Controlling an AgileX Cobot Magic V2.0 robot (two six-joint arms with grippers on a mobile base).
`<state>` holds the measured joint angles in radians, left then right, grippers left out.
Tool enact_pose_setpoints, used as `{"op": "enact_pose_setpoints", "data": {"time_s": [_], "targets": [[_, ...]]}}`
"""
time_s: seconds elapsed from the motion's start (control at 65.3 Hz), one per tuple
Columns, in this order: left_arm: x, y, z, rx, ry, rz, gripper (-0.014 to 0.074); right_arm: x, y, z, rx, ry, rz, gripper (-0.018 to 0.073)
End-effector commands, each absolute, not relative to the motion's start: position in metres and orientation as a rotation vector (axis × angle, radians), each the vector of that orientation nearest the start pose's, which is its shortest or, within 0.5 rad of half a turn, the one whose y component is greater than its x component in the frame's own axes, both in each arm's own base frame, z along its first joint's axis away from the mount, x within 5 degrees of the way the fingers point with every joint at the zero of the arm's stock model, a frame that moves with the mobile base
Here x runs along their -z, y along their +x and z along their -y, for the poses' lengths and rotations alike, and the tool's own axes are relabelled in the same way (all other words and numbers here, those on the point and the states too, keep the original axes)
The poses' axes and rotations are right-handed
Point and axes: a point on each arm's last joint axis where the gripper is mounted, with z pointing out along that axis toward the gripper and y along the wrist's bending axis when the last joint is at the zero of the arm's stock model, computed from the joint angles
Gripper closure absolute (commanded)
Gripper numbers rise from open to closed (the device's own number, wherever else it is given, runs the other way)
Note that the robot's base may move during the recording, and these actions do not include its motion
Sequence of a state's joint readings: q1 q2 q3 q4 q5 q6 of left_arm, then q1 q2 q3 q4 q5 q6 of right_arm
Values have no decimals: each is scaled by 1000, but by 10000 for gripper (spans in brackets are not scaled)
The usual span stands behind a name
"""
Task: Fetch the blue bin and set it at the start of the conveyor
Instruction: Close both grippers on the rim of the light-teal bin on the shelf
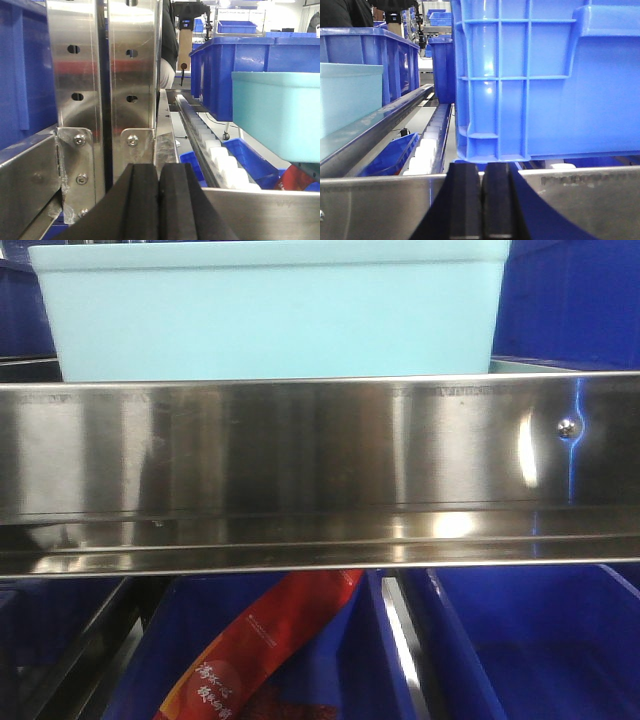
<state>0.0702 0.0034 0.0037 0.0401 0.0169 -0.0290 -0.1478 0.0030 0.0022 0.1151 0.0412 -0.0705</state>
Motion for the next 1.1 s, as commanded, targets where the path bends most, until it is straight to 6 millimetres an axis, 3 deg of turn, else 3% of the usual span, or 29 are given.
{"op": "enact_pose_setpoints", "data": {"time_s": [0.0, 0.858, 1.011, 1.087], "targets": [[-213, 56, -4, -63, -37, -1483, 707, -211, 56, 8, 95, 135, -1499, 721], [-221, 55, -4, -29, -65, -1394, 707, -217, 55, 9, 44, 190, -1427, 721], [-266, 43, -3, -41, -56, -1384, 703, -268, 42, 4, -10, 179, -1400, 715], [-288, 35, -3, -65, -44, -1394, 647, -297, 29, -1, -27, 152, -1418, 648]]}}
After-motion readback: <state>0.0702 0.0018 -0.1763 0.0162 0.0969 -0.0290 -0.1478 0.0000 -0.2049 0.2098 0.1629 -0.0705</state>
